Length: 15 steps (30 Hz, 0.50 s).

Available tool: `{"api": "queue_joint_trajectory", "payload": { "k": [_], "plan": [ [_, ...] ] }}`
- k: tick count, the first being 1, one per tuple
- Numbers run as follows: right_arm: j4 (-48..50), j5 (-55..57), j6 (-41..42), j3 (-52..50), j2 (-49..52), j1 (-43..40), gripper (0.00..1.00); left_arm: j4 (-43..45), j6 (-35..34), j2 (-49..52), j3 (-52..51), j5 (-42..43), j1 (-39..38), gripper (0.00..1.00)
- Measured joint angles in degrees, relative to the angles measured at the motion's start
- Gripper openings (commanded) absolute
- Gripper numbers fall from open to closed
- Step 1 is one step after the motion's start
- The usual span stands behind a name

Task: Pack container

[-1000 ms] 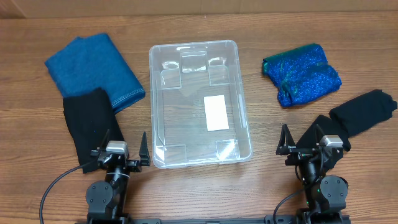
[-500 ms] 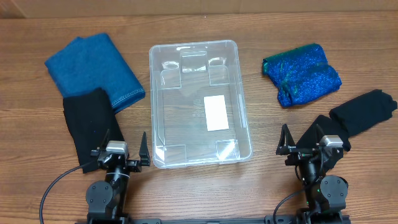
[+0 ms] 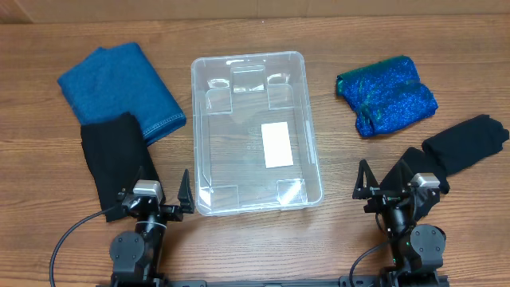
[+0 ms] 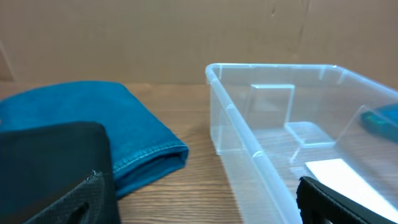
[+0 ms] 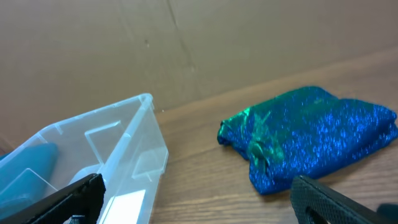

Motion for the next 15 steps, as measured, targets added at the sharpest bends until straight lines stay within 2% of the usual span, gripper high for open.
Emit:
{"api": "queue_joint_trajectory", "payload": {
  "k": [3, 5, 7, 10, 11, 13, 15],
  "plan": [
    [-2.6, 4.2, 1.8, 5.3, 4.1, 0.0, 1.0, -10.0, -2.8, 1.2, 8.1, 1.1, 0.0, 1.0],
    [-4.7, 6.3, 2.0, 12.1, 9.8, 0.0, 1.0, -14.9, -3.0, 5.6, 18.3, 1.1, 0.0, 1.0],
    [-9.5, 8.2, 1.5, 22.0, 19.6, -0.1, 1.0, -18.9, -2.9, 13.8, 29.8, 0.3, 0.0, 1.0],
    [-23.5, 9.2, 0.0, 42.4, 39.7, -1.9, 1.0, -24.7, -2.8, 25.7, 41.1, -0.8, 0.0, 1.0],
    [-30.2, 9.1, -0.2, 49.7, 46.5, -3.1, 1.0, -31.0, -2.1, 31.2, 46.1, -0.9, 0.0, 1.0],
    [-42.8, 7.8, -0.6, 64.6, 60.4, -6.0, 1.0, -37.3, -1.1, 40.6, 54.0, -1.3, 0.0, 1.0],
    [-49.3, 5.8, -0.9, 74.2, 70.1, -8.2, 1.0, -41.4, -0.5, 45.7, 58.4, -1.3, 0.0, 1.0]
  ]
}}
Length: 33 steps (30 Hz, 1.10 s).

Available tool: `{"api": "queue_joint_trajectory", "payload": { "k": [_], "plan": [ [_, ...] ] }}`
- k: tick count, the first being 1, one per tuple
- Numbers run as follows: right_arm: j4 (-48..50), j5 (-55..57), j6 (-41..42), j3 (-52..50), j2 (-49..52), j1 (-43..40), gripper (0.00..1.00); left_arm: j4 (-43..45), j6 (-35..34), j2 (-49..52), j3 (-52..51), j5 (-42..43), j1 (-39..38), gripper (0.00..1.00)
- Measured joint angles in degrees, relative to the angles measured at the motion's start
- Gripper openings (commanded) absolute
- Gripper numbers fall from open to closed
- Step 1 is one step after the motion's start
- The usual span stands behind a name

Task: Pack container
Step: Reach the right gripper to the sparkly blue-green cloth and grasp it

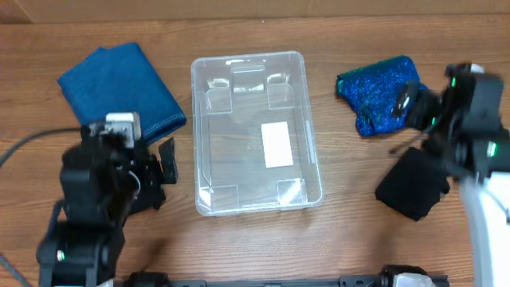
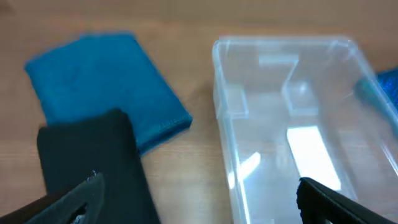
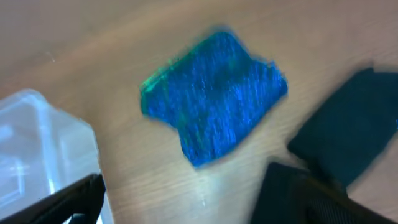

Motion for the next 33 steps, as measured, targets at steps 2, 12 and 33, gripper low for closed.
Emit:
{"api": "queue_joint_trajectory", "payload": {
  "k": [2, 12, 33],
  "plan": [
    [-0.8, -3.0, 0.0, 5.9, 9.3, -3.3, 1.0, -2.7, 0.2, 4.4, 4.2, 0.0, 0.0, 1.0],
    [6.7, -22.8, 1.2, 6.5, 41.5, -16.2, 1.0, -3.1, 0.2, 5.3, 5.2, -0.2, 0.0, 1.0],
    [21.1, -36.4, 8.8, 5.2, 49.0, -16.1, 0.13, -3.0, 0.2, 8.8, 5.2, -0.2, 0.0, 1.0]
  ]
}}
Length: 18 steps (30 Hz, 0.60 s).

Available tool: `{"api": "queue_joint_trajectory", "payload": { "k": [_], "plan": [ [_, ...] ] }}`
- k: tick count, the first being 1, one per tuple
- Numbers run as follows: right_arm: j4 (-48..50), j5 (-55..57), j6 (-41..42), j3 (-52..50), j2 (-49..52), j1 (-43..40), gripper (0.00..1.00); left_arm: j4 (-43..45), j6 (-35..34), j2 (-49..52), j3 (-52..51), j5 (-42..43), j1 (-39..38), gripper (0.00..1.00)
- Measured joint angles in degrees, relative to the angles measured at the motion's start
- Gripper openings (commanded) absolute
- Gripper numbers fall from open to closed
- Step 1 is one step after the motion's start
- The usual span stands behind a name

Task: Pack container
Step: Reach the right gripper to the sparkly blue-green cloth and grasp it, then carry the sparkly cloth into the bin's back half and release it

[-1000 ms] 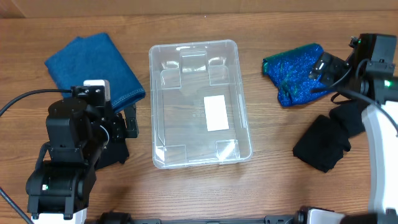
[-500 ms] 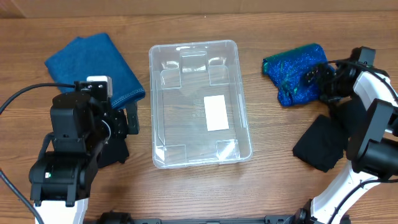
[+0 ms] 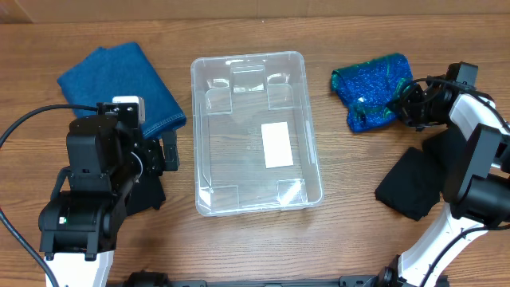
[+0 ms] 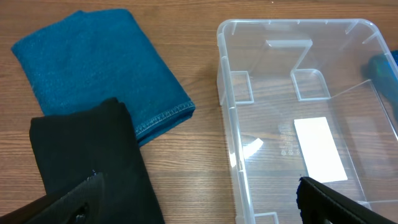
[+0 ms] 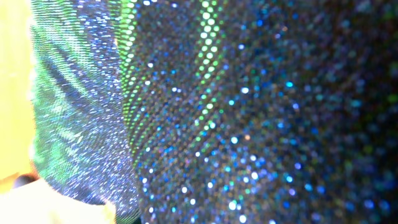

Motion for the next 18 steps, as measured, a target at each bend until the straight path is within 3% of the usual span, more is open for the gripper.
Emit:
{"api": "queue_joint_trajectory", "payload": {
  "k": [4, 6, 9, 13, 18],
  "plan": [
    [-4.3, -3.1, -3.4, 1.5, -4.0, 0.7, 0.13, 0.0, 0.0, 0.0, 0.0, 0.0, 0.0, 1.0],
    [-9.4, -3.7, -7.5, 3.7, -14.6, 3.0, 0.13, 0.0, 0.0, 0.0, 0.0, 0.0, 0.0, 1.0],
    [-12.5, -3.3, -11.2, 6.6, -26.4, 7.5, 0.04, 0.0, 0.0, 0.0, 0.0, -0.3, 0.0, 1.0],
    [-15.4, -2.4, -20.3, 8.0, -38.7, 22.2, 0.04, -0.5, 0.0, 0.0, 0.0, -0.4, 0.0, 1.0],
    [-20.7, 4.1, -33.9, 8.2, -34.4, 39.6, 0.04, -1.4, 0.0, 0.0, 0.0, -0.4, 0.0, 1.0]
  ]
}}
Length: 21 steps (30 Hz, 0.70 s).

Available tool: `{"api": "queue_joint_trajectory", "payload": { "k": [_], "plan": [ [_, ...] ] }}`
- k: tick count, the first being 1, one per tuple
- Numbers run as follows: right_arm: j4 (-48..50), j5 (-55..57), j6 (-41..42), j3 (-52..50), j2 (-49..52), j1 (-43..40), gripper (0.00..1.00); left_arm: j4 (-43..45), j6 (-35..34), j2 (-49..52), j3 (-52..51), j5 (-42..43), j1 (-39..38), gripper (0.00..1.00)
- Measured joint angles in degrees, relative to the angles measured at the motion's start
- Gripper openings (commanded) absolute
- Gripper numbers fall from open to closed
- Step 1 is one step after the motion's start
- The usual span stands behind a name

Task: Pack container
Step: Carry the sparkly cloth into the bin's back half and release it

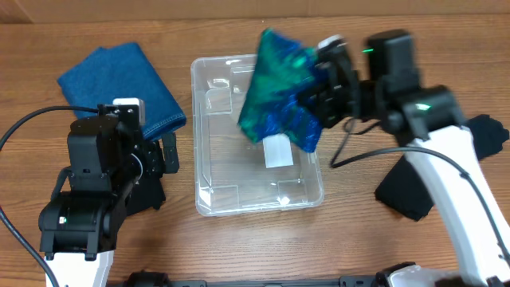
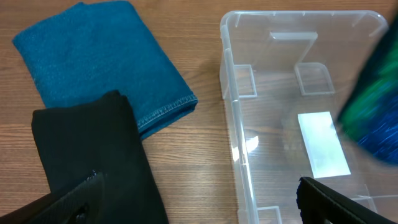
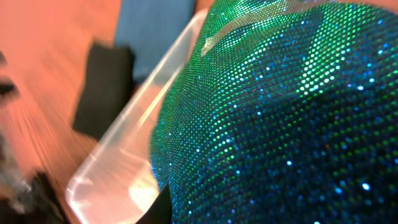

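A clear plastic container (image 1: pixel 196 119) stands mid-table, with only a white label inside. Above its far right part hangs a sparkly blue-green cloth (image 1: pixel 277 89), with my right gripper (image 1: pixel 328 78) shut on it. In the right wrist view the cloth (image 3: pixel 292 106) fills most of the frame over the container's rim (image 3: pixel 127 121). My left gripper (image 2: pixel 199 202) is open above the table, between a black cloth (image 2: pixel 93 155) and the container's left wall (image 2: pixel 229 106). A folded blue towel (image 1: pixel 119 80) lies at the far left.
Black cloth (image 1: pixel 410 187) lies right of the container, with another part of it (image 1: pixel 490 131) near the right edge. The left arm's body covers part of the left black cloth (image 1: pixel 103 139). Brown cardboard lines the table's far edge.
The sparkly cloth lay on the table right of the container with my right gripper down on it. Now the gripper holds it in the air over the container. The left arm has not moved.
Both arms sat low at the table's front edge, grippers open. Then both were up, the left over the left black cloth, the right near the sparkly cloth. The right gripper then lay against that cloth, and now holds it above the container.
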Motion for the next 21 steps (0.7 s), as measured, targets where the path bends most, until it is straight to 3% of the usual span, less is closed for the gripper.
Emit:
{"api": "queue_joint_trajectory", "payload": {
  "k": [3, 8, 9, 10, 15, 21],
  "plan": [
    [1.3, 3.3, -6.0, 0.0, 7.3, 5.1, 0.04, -0.1, 0.0, 0.0, 0.0, 0.0, 0.0, 1.0],
    [6.4, 2.4, -9.9, 0.0, 17.4, 6.1, 0.04, -0.2, 0.0, 0.0, 0.0, 0.0, 0.0, 1.0],
    [7.7, 2.1, -10.2, -0.1, 18.0, 6.2, 0.24, -0.1, 0.0, 0.0, 0.0, 0.0, 0.0, 1.0],
    [8.7, 2.0, -10.3, -0.1, 18.0, 6.3, 1.0, -0.1, 0.0, 0.0, 0.0, 0.0, 0.0, 1.0],
    [11.8, 4.5, -8.4, -0.1, 18.0, 6.6, 1.0, -0.1, 0.0, 0.0, 0.0, 0.0, 0.0, 1.0],
    [5.3, 26.4, 4.5, 2.1, 11.8, 6.6, 1.0, -0.2, 0.0, 0.0, 0.0, 0.0, 0.0, 1.0]
  ]
}}
